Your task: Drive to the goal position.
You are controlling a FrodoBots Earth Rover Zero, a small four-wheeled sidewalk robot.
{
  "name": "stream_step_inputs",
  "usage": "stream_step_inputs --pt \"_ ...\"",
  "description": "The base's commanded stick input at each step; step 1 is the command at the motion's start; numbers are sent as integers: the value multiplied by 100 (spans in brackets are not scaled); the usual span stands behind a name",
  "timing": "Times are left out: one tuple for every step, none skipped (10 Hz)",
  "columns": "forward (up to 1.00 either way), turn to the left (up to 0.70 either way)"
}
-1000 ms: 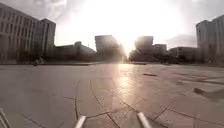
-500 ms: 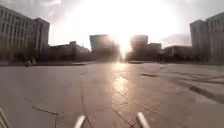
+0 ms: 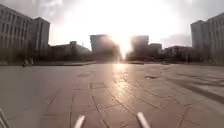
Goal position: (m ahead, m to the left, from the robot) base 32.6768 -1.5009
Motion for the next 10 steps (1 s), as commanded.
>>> stream_step_inputs --pt "100 0" --pt "100 0" --pt "100 0" --pt "100 0" --pt "100 0" --pt "100 0" --pt "100 0" --pt "100 0" --pt "100 0" --pt "100 0"
